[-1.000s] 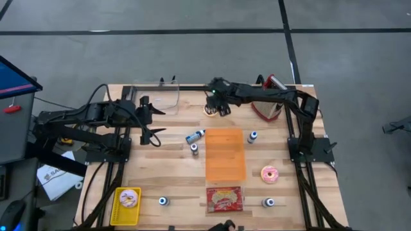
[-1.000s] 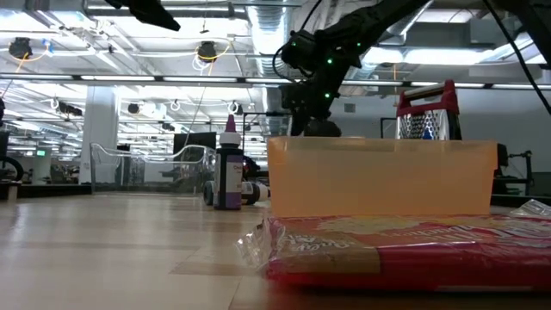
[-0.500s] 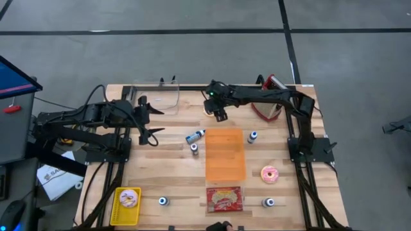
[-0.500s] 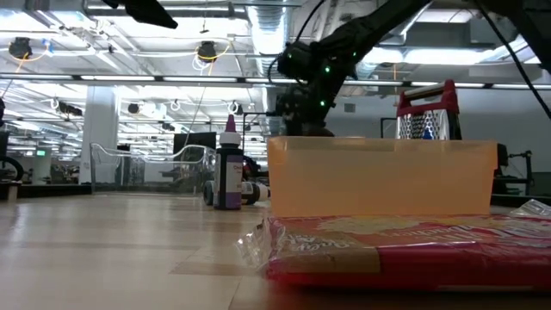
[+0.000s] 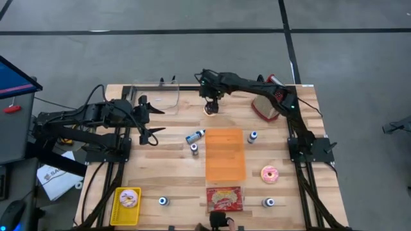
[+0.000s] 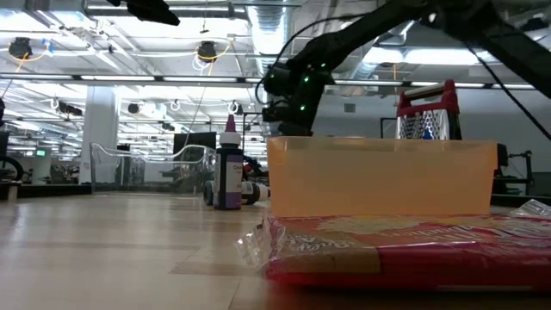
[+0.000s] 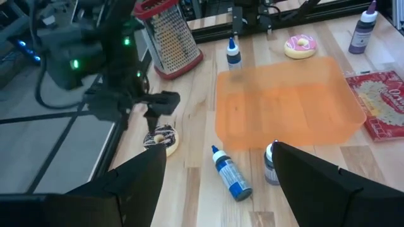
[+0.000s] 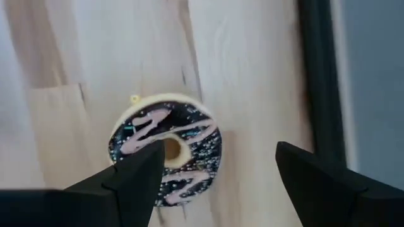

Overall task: Pick & Place Food Item
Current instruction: Put the black donut into the yellow basket

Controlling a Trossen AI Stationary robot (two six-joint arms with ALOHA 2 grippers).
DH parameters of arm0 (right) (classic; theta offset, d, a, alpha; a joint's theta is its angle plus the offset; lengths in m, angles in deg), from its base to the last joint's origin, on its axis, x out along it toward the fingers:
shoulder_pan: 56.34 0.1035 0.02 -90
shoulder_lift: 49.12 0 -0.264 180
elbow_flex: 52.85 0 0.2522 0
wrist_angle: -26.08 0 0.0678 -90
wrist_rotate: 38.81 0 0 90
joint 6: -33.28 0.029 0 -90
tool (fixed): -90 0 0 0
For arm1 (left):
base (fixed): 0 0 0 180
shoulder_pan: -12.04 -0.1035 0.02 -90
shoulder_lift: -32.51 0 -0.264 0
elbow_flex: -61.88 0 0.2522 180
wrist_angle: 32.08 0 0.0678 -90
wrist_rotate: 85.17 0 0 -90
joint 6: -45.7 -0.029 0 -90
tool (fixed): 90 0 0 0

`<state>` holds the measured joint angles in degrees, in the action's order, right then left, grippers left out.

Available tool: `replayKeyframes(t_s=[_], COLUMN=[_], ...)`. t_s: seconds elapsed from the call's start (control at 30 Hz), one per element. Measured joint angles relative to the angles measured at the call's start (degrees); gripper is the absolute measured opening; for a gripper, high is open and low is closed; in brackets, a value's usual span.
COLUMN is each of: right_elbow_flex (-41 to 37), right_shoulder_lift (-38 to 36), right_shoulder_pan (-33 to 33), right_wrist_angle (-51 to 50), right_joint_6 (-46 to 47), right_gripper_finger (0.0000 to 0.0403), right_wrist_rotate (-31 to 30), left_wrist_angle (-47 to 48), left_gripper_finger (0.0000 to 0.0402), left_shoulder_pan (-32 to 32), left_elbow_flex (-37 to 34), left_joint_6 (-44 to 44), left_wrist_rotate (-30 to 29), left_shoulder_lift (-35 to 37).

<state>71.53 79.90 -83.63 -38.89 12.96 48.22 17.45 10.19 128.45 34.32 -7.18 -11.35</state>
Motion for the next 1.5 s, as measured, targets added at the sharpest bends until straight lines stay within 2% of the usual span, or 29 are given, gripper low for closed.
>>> replayKeyframes(t_s=[0.2,0.4,0.6,0.73,1.13,1.27,1.5], right_elbow_flex=[3.88,4.06,4.06,4.08,3.7,2.33,2.33], right_shoulder_lift=[4.5,3.5,3.31,3.36,3.38,3.47,3.45], right_shoulder_pan=[-0.76,-3.56,-5.22,-5.16,-4.38,-5.1,-5.95], right_wrist_angle=[-5.5,-5.57,-5.99,-5.86,-7.86,-8.09,-6.63], right_joint_6=[8.03,12.57,16.65,19.29,22.64,24.64,25.86], right_gripper_finger=[0.0296,0.0296,0.0296,0.0296,0.0295,0.0295,0.0295], right_wrist_rotate=[0.98,1.85,6.3,6.32,6.35,10.9,11.93], left_wrist_angle=[0.17,0.35,0.36,0.37,0.26,0.22,0.17], left_gripper_finger=[0.0285,0.0285,0.0285,0.0285,0.0285,0.0285,0.0285], left_shoulder_pan=[0.0,0.02,0.02,0.02,0.02,0.02,0.01], left_elbow_flex=[-0.01,-0.01,-0.02,0.0,0.0,0.0,0.0], left_joint_6=[0.1,0.13,0.13,0.32,1.37,1.54,1.59], left_wrist_rotate=[0.64,3.02,3.21,3.21,4.02,4.87,4.87], left_shoulder_lift=[0.0,0.0,0.0,0.0,0.0,0.0,0.0])
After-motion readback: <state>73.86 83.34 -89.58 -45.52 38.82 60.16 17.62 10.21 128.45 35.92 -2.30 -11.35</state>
